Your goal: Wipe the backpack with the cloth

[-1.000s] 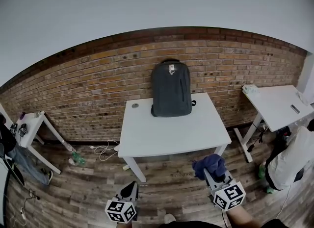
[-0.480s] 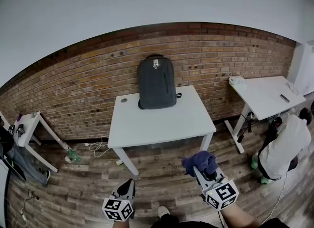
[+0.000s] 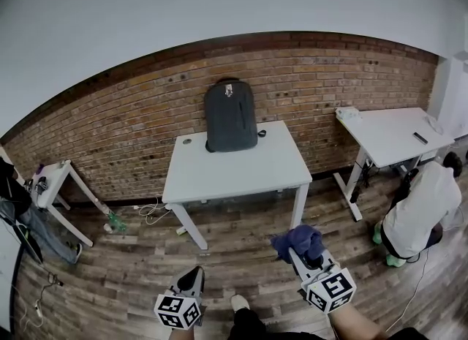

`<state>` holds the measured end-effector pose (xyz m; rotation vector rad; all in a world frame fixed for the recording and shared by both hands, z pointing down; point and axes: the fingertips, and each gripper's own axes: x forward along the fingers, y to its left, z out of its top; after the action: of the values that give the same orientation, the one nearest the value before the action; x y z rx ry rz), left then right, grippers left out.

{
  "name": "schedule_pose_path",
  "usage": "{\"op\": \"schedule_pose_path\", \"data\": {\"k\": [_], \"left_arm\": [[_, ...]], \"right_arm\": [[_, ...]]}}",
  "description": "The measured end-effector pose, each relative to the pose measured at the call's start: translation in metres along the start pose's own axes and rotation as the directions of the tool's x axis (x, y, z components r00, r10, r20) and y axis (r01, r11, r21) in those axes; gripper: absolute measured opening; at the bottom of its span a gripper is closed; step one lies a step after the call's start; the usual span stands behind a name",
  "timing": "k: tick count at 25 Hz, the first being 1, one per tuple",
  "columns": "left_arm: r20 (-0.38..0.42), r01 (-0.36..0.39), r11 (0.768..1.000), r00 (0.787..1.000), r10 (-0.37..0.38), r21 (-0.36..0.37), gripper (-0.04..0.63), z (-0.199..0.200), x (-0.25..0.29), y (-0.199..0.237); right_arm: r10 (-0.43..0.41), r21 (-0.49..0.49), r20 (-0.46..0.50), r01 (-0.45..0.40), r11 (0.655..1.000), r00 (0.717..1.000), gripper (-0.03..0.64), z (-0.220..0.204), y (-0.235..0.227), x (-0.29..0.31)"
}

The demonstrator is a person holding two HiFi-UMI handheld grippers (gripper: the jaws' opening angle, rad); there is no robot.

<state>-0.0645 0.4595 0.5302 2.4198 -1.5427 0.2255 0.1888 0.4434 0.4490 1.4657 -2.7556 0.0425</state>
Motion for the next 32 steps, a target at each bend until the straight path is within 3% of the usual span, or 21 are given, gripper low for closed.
{"op": "schedule_pose_path", "data": {"k": [8,19,26,32], "left_arm": [[-0.030,-0.037,0.999,0.999,0.037,-0.008,-0.009,-0.022,-0.056,-0.045],[-0.032,-0.005,0.999,0.999,0.006,0.036,-0.009,-0.010,-0.072,-0.071],[-0.053,0.025,0.999,0.998,-0.023,0.030,-0.009,-0.022,-0.092,-0.071],[-0.037,0.009,1.000,0.999,-0.008,0.024,-0.009,-0.017,-0.122,-0.037]], "right_arm": [[0.028,0.010,-0.011,-0.028,1.000,1.000,0.038,-0.004,0.020,-0.068],[-0.025,0.031,-0.003,0.025,0.999,1.000,0.038,-0.001,0.021,-0.106],[-0.061,0.022,0.005,0.061,0.998,0.998,0.038,0.002,0.039,-0.112],[-0.090,-0.003,0.005,0.090,0.996,0.996,0.038,0.004,0.067,-0.105]]}}
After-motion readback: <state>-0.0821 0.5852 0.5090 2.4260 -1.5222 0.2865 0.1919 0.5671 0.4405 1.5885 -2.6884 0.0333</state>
